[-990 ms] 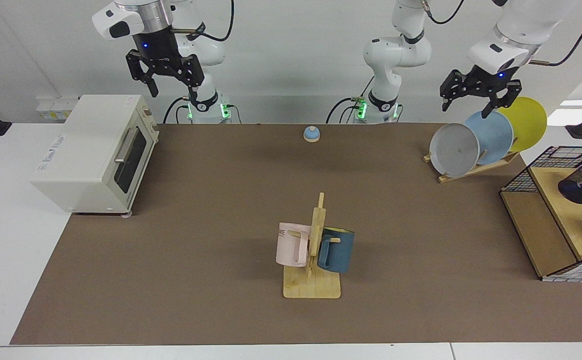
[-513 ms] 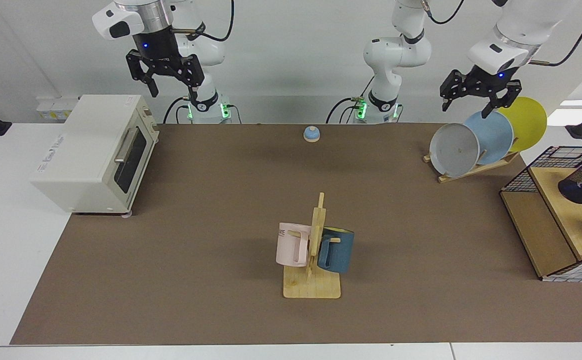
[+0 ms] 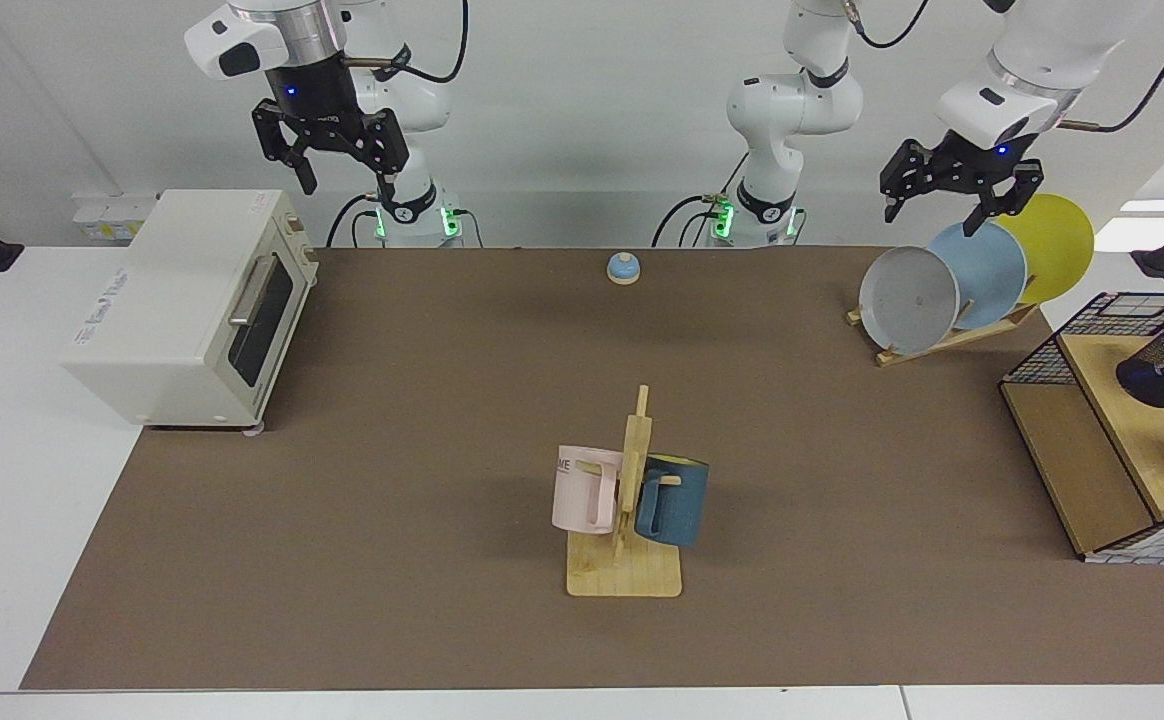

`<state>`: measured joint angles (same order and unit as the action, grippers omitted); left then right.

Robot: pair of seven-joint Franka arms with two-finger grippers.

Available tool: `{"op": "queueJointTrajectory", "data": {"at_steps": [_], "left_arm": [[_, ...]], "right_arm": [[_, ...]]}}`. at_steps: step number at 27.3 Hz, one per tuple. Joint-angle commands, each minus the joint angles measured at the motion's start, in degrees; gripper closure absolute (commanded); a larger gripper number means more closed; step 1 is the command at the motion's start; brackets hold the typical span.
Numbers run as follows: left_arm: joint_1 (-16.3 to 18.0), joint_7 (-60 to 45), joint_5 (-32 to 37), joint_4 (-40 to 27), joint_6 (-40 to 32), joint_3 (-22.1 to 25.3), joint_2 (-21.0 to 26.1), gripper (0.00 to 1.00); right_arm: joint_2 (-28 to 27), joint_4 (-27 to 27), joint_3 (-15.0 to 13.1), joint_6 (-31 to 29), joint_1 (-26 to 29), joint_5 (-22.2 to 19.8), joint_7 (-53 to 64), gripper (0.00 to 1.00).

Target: Put markers into pen holder

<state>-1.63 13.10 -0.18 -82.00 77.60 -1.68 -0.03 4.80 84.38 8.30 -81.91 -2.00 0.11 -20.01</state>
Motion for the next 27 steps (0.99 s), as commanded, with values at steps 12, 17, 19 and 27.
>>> {"op": "queueJointTrajectory", "data": {"at_steps": [12, 17, 19, 27], "left_arm": [[0.5, 0.1, 0.9, -1.8, 0.7, -0.3, -1.5, 0.00], [0.4, 0.1, 0.9, -1.8, 0.7, -0.3, -1.5, 0.00], [0.4, 0.1, 0.9, -1.8, 0.7, -0.3, -1.5, 0.00], [0.5, 0.1, 0.9, -1.8, 0.7, -0.3, -1.5, 0.00]], "right_arm": [[-2.4, -3.1, -0.4, 5.5, 1.8, 0.6, 0.0, 0.01], [-4.2, -3.5, -1.3, 4.7, 2.1, 0.6, 1.4, 0.01], [-5.6, -4.6, -1.4, 4.7, 2.1, 0.5, 2.4, 0.01], [-5.5, -4.6, -1.4, 4.1, 2.2, 0.8, 5.0, 0.01]]}}
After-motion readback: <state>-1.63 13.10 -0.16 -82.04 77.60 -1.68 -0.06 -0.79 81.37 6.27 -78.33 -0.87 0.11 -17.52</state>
